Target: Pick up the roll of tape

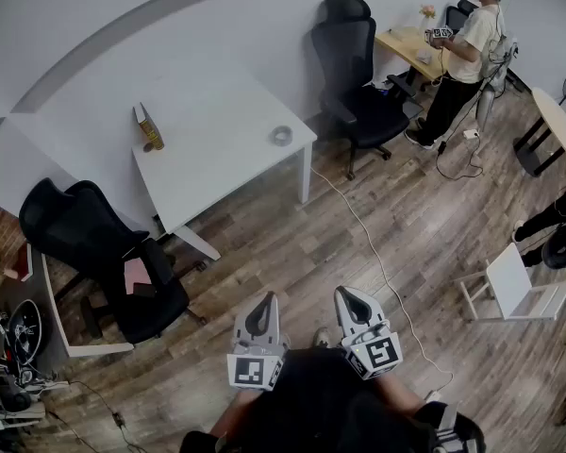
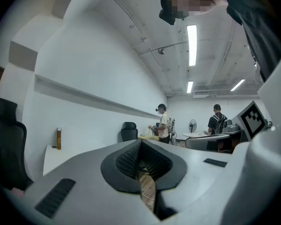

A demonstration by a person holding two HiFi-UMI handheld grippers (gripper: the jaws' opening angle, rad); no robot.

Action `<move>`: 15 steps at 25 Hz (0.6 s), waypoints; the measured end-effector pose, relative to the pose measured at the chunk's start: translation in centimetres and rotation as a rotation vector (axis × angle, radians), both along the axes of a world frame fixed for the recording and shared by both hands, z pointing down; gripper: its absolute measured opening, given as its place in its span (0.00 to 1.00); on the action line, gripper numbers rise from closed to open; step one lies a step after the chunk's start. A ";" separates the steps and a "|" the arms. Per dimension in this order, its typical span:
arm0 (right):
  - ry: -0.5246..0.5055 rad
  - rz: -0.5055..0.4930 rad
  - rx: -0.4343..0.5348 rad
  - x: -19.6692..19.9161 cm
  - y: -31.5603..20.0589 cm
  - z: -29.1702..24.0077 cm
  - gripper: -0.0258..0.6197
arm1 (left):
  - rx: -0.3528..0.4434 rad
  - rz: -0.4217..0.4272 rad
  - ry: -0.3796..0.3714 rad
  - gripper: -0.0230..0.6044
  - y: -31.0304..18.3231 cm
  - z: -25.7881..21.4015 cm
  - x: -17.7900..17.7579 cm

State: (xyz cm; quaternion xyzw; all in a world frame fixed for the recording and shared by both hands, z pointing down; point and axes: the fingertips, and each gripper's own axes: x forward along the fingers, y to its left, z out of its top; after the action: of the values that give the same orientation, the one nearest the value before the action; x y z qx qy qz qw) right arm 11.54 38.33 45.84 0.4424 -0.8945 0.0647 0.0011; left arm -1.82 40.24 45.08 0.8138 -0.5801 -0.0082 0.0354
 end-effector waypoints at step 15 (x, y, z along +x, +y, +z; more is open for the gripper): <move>-0.045 -0.003 -0.004 2.1 0.4 -0.5 0.06 | -0.022 -0.001 0.007 0.06 0.4 0.1 2.2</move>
State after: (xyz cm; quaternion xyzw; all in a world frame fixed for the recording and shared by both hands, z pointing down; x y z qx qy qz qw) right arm 13.59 38.70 45.31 0.4393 -0.8949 0.0766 -0.0180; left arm 0.41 40.66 45.20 0.8128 -0.5806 -0.0046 0.0465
